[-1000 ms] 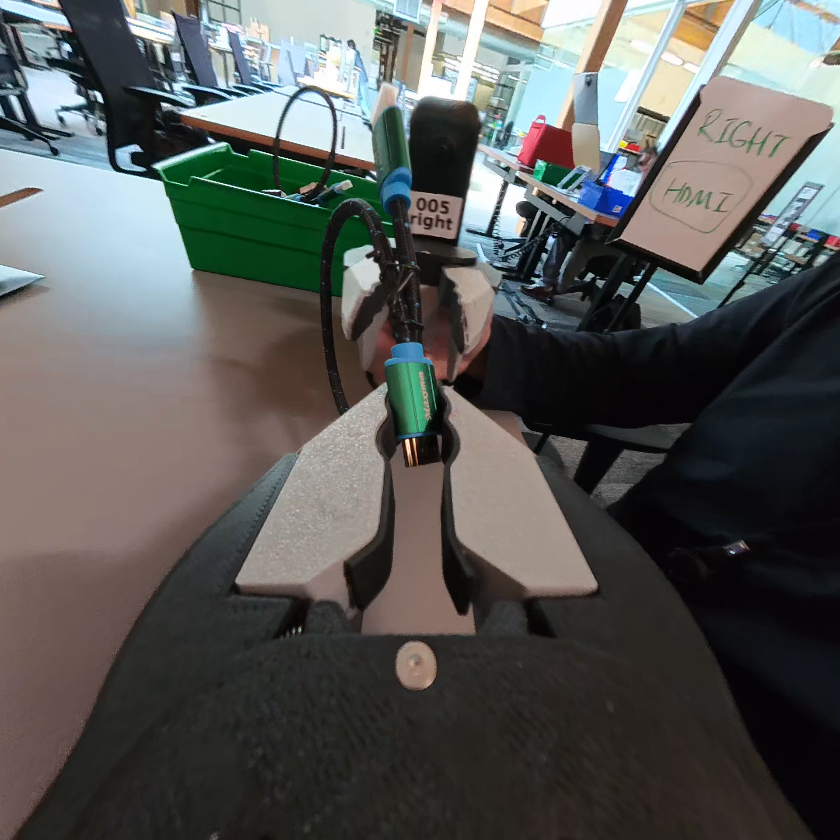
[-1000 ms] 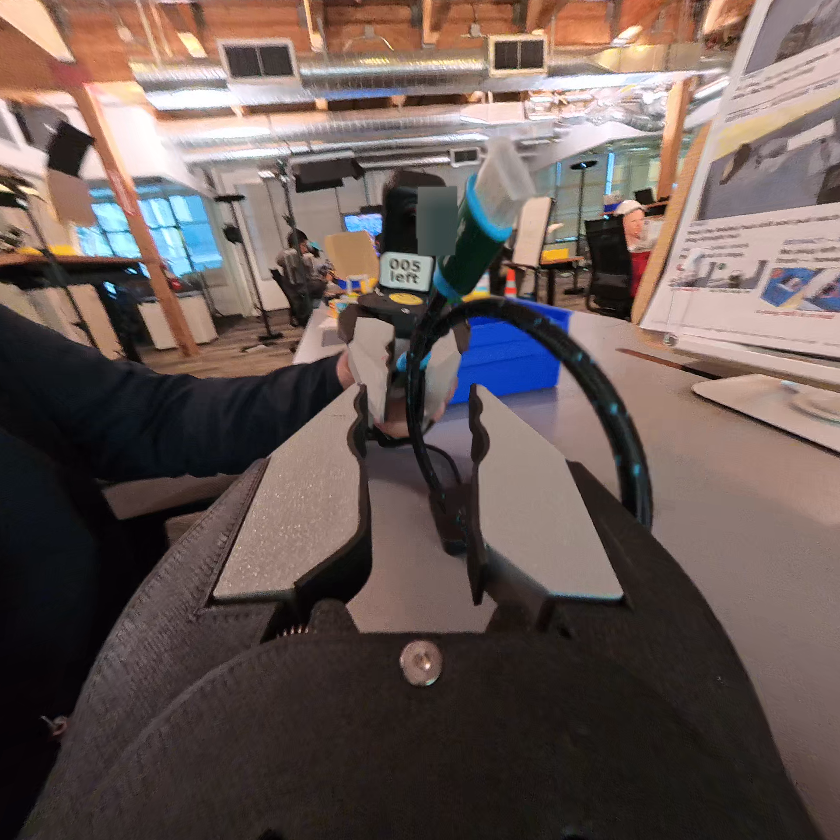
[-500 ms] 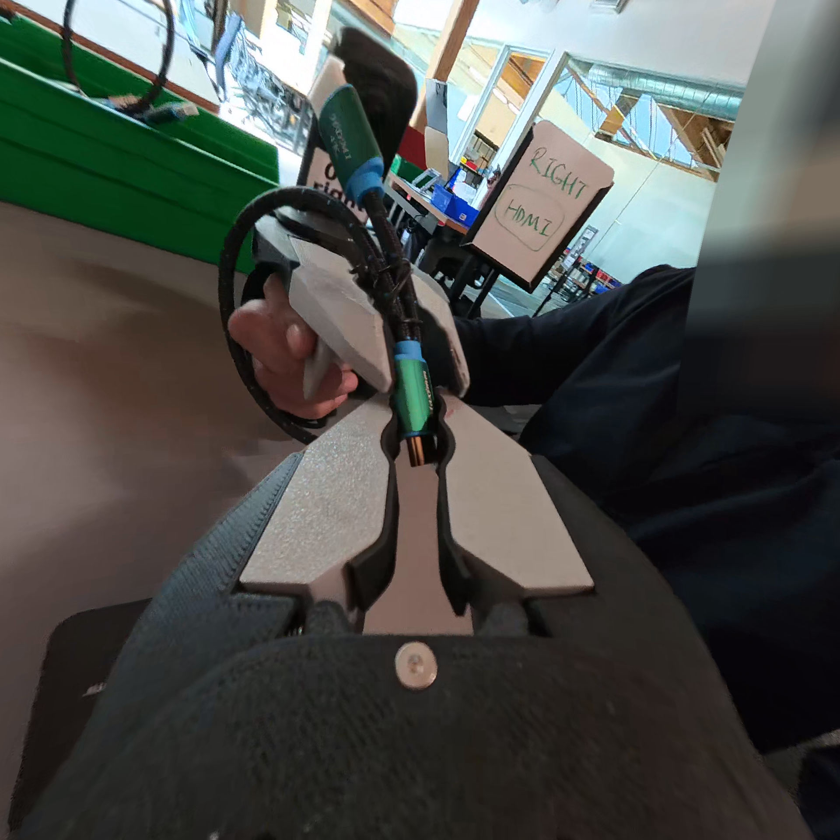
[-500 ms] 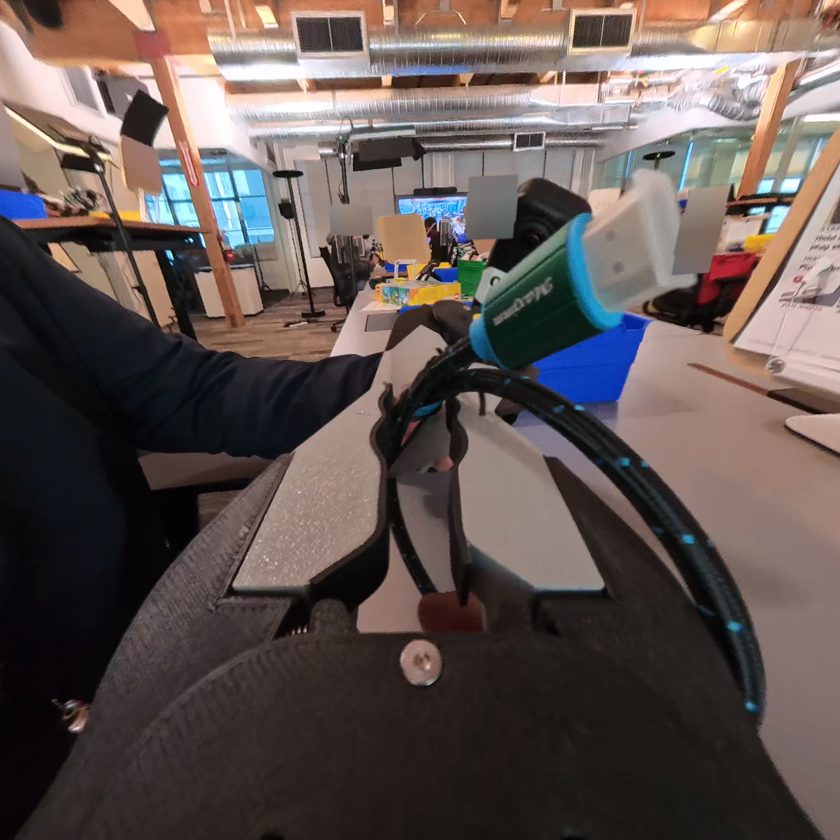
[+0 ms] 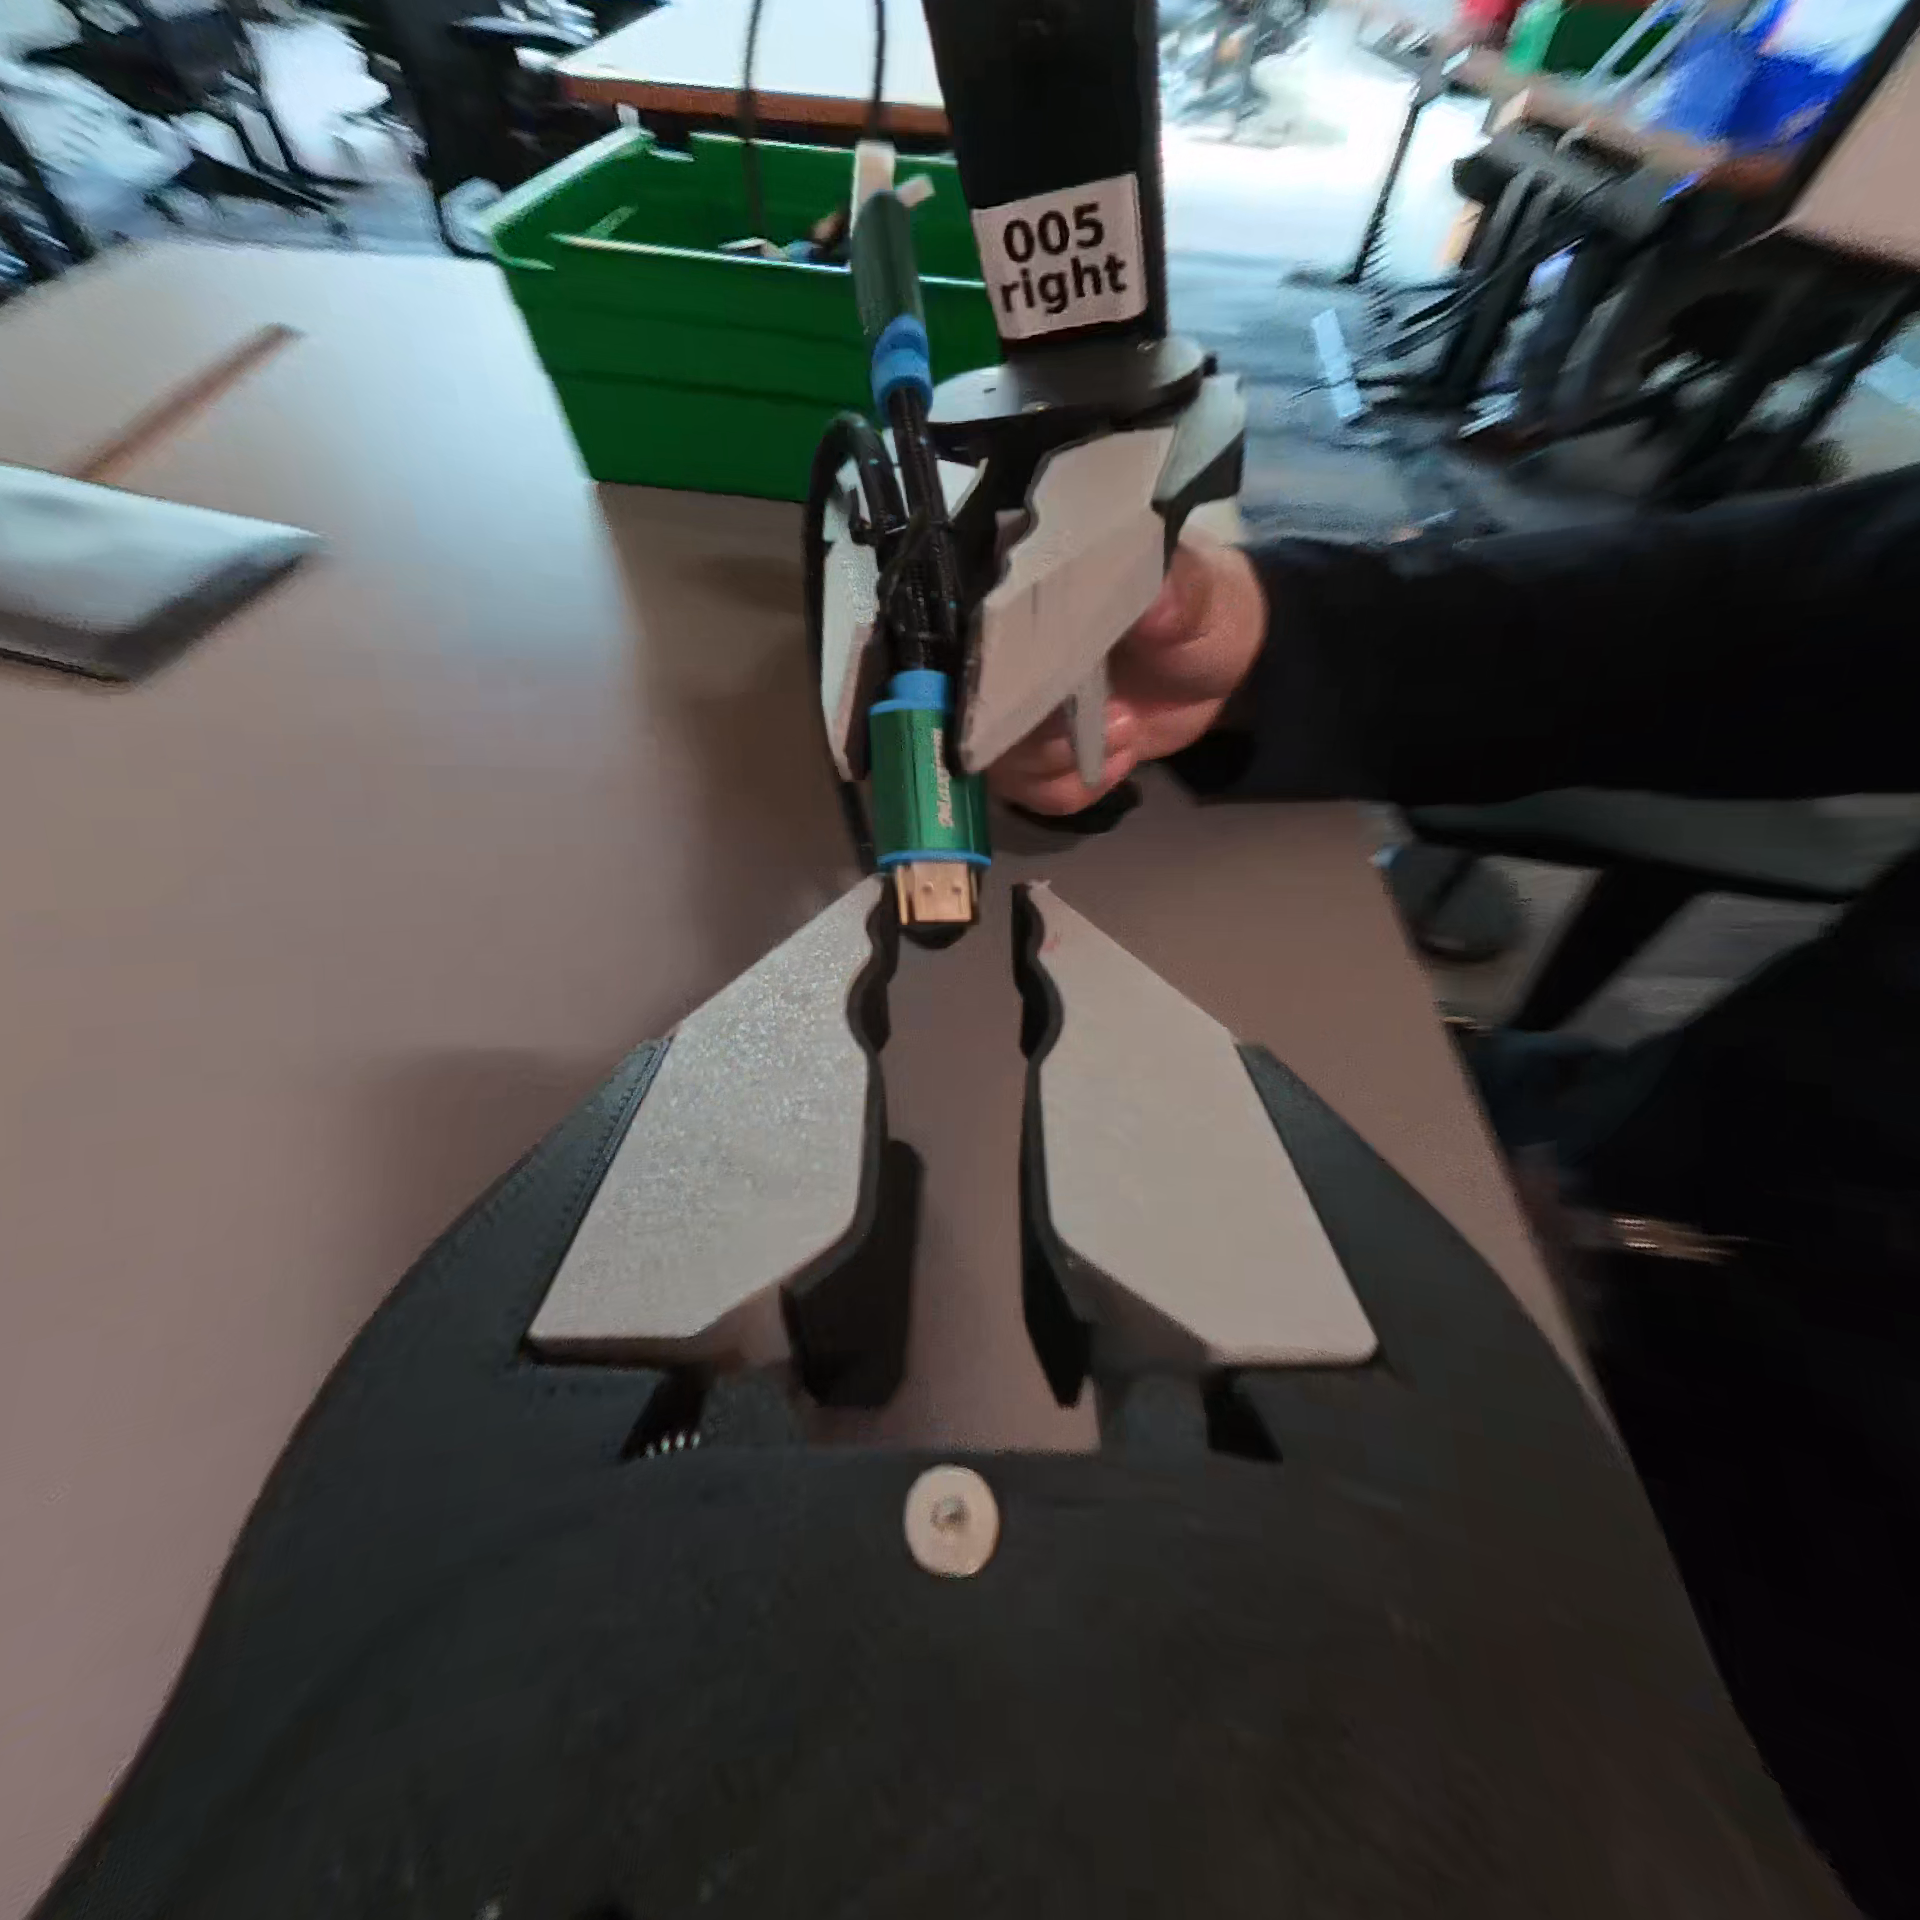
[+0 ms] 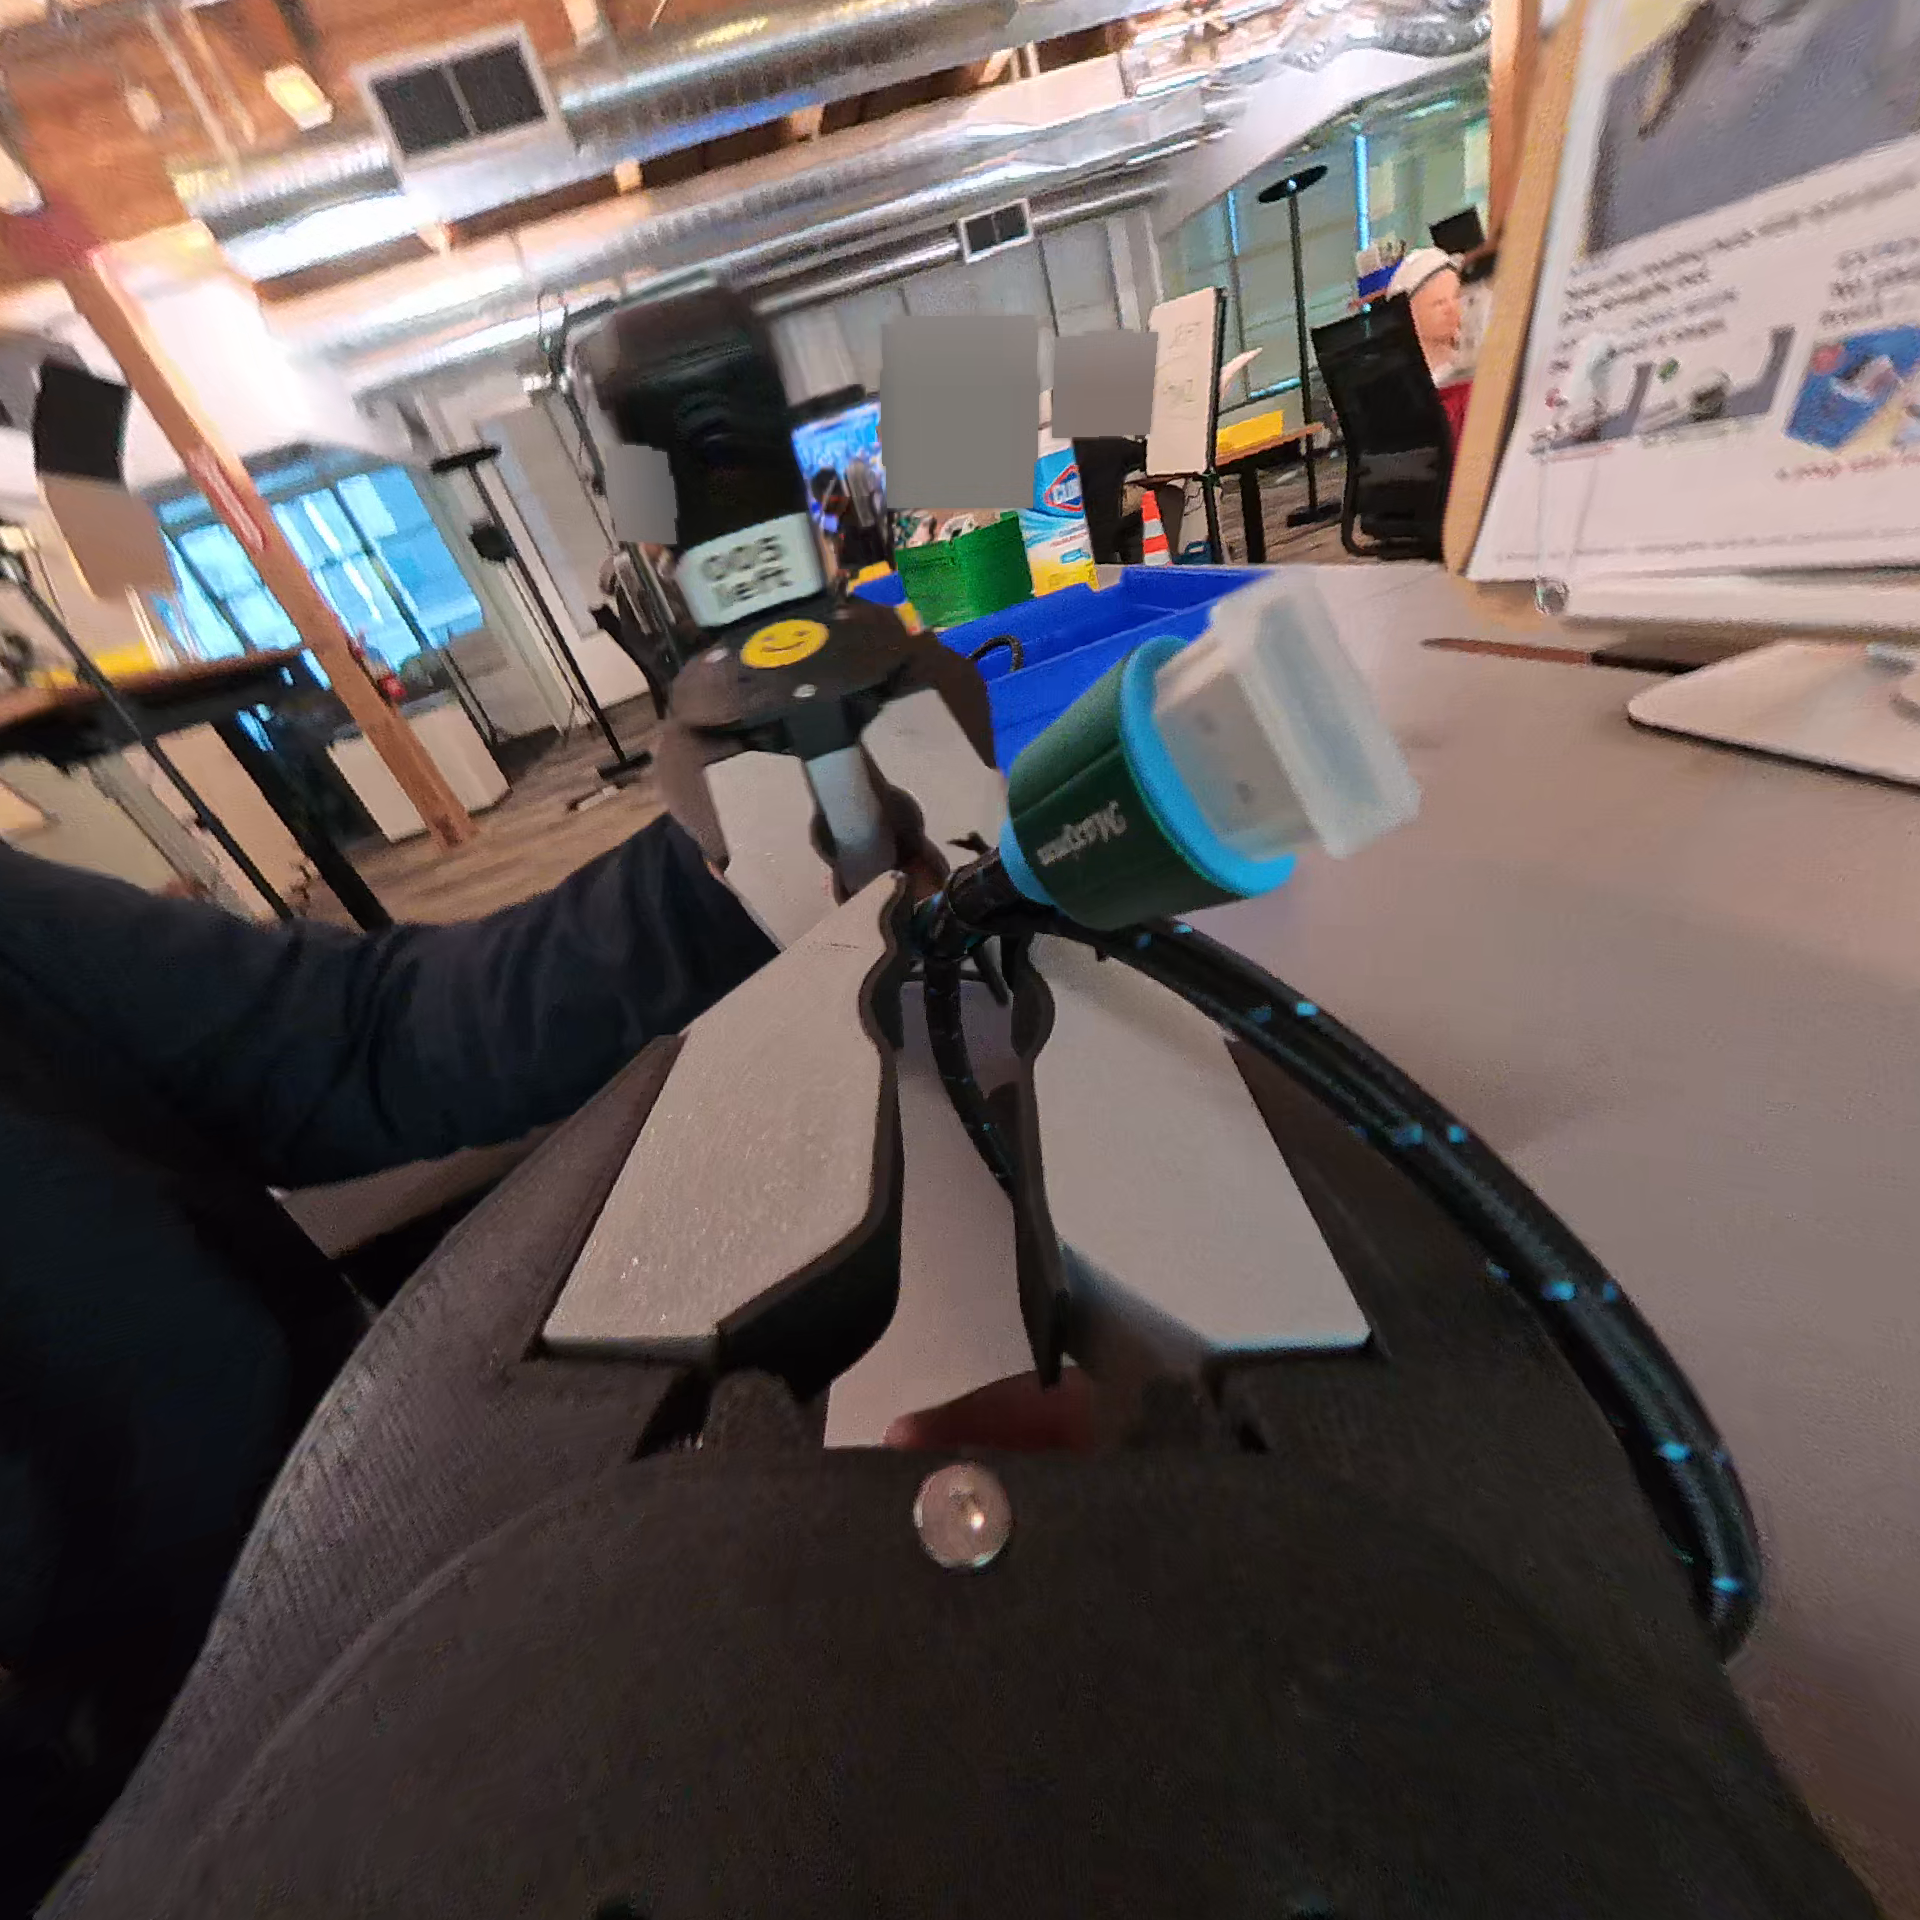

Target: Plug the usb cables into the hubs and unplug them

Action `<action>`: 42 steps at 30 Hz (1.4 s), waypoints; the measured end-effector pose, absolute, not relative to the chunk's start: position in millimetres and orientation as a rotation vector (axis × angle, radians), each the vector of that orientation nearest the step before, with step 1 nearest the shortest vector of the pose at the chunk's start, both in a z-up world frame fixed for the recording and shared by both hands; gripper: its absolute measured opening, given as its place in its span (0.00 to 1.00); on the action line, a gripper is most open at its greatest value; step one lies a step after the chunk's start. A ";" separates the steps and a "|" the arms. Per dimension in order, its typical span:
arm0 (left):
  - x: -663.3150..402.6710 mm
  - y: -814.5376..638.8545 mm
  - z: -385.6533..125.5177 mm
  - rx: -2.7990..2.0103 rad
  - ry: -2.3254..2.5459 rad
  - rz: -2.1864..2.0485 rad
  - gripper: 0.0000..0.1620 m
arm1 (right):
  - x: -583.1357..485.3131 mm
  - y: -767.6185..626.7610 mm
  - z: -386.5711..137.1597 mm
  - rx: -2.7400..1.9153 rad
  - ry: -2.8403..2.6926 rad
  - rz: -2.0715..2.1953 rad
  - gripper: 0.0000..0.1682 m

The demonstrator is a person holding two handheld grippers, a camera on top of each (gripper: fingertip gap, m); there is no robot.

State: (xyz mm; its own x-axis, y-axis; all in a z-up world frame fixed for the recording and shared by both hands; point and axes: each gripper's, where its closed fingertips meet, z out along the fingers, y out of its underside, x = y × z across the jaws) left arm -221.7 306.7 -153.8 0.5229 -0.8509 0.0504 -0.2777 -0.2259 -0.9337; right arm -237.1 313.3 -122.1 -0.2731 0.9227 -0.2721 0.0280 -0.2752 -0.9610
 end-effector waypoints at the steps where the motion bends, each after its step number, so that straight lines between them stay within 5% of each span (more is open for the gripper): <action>1: -224.5 310.5 -153.0 -1.751 0.953 -0.626 0.12 | -236.5 318.5 -123.7 -1.304 -1.228 1.668 0.08; 8: -234.7 335.9 -168.1 -1.684 1.081 0.026 0.10 | -238.8 338.8 -141.2 -1.554 -1.074 1.816 0.07; 20: -243.4 355.6 -173.1 -1.568 1.121 0.472 0.08 | -243.0 356.9 -147.9 -1.736 -0.745 2.092 0.07; 25: -248.5 360.2 -172.8 -1.539 1.126 0.577 0.03 | -245.5 360.4 -152.1 -1.775 -0.678 2.108 0.08; 31: -246.6 360.0 -161.8 -1.497 1.056 0.575 0.16 | -247.1 363.0 -156.5 -1.802 -0.658 2.085 0.08; 37: -240.7 358.9 -162.9 -1.465 1.101 0.617 0.07 | -250.9 352.0 -151.1 -1.755 -0.716 2.103 0.08; 42: -231.8 346.7 -135.2 -1.470 0.946 0.263 0.06 | -243.8 339.1 -126.3 -1.569 -0.839 2.131 0.11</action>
